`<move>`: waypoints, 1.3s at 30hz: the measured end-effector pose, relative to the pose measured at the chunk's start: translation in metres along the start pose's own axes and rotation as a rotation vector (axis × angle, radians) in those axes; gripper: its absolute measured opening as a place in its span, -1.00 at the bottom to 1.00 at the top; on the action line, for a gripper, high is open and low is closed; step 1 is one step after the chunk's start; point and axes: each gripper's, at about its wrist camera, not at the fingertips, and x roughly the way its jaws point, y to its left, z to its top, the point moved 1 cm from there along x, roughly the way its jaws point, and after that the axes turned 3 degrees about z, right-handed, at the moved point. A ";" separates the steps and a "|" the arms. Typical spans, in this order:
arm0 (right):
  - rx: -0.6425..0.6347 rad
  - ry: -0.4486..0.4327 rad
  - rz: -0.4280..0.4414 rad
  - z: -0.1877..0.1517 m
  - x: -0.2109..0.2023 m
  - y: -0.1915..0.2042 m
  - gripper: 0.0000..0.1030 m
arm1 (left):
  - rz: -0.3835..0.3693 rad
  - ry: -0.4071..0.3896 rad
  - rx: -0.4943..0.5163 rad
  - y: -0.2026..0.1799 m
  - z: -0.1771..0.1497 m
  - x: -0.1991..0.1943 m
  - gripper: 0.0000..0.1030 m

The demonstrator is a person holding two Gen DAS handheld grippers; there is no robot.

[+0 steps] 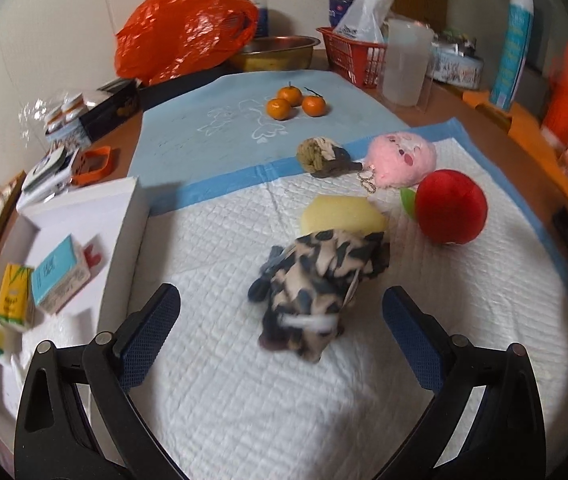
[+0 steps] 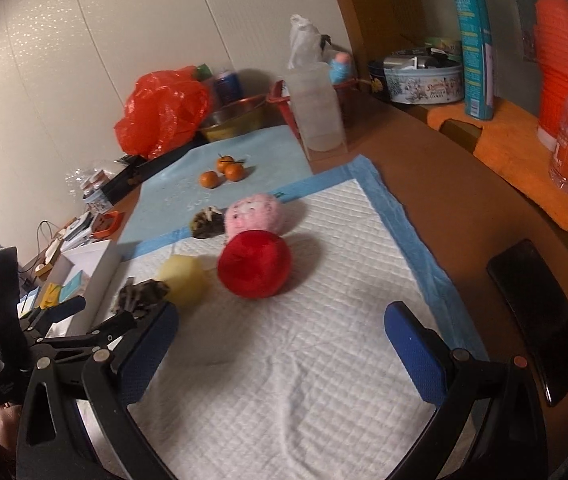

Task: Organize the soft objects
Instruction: 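Grasp the patterned fabric with the left gripper while the right grasps the red plush ball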

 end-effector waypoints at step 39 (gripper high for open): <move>-0.187 -0.074 0.070 0.043 0.036 0.034 0.29 | -0.051 -0.166 -0.290 0.077 0.015 -0.082 -0.26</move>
